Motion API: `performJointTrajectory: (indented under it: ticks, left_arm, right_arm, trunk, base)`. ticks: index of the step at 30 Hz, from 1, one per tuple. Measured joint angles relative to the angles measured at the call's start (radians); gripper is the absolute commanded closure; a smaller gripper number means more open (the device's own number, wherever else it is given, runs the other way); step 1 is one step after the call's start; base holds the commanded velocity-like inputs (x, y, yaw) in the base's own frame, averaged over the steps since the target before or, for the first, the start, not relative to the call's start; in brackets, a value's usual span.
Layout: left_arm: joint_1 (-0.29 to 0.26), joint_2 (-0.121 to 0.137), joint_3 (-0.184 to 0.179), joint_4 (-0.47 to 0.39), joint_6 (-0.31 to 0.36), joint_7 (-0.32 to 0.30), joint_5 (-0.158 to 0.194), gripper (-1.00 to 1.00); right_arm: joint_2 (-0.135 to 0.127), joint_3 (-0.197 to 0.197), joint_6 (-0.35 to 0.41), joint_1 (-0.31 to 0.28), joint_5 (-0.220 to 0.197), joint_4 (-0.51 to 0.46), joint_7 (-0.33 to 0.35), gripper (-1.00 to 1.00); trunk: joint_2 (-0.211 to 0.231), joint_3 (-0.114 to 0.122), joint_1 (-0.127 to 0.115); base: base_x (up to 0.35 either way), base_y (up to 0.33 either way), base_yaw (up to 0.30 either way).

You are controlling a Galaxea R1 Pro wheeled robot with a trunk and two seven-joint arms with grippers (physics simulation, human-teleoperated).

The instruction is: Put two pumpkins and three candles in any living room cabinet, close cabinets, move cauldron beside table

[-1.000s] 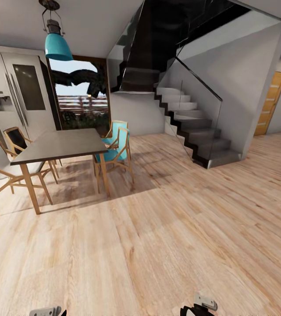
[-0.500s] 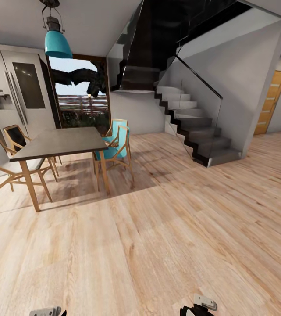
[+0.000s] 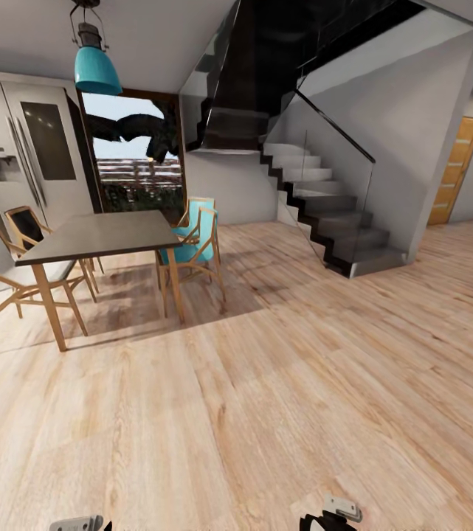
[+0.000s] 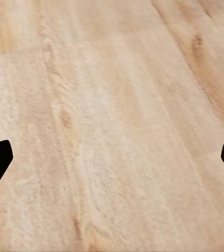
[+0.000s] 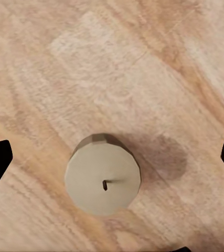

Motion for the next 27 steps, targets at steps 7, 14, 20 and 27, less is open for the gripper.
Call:
performJointTrajectory:
  ticks: [7, 14, 20, 27]
  left_arm:
    - [0.000, 0.000, 0.000, 0.000, 0.000, 0.000, 0.000, -1.00]
    - [0.000, 0.000, 0.000, -0.004, 0.000, -0.002, 0.001, -1.00]
    - [0.006, 0.000, 0.053, -0.080, 0.014, -0.074, 0.005, -1.00]
    - [0.009, 0.008, 0.154, -0.203, 0.259, -0.134, 0.004, -1.00]
  right_arm:
    - [0.000, 0.000, -0.001, 0.000, 0.000, 0.000, 0.000, -1.00]
    - [0.001, 0.000, -0.001, 0.000, 0.000, 0.000, 0.000, -1.00]
    - [0.001, 0.000, -0.001, 0.000, 0.000, 0.000, 0.000, -1.00]
    - [0.001, 0.001, -0.001, 0.000, 0.001, 0.000, 0.001, -1.00]
  trunk:
    - [-0.049, -0.022, 0.027]
    - [-0.098, -0.044, 0.054]
    - [-0.140, -0.063, 0.077]
    - [-0.169, -0.087, 0.094]
  base:
    - [0.000, 0.000, 0.000]
    - [0.000, 0.000, 0.000]
    - [0.000, 0.000, 0.000]
    - [0.000, 0.000, 0.000]
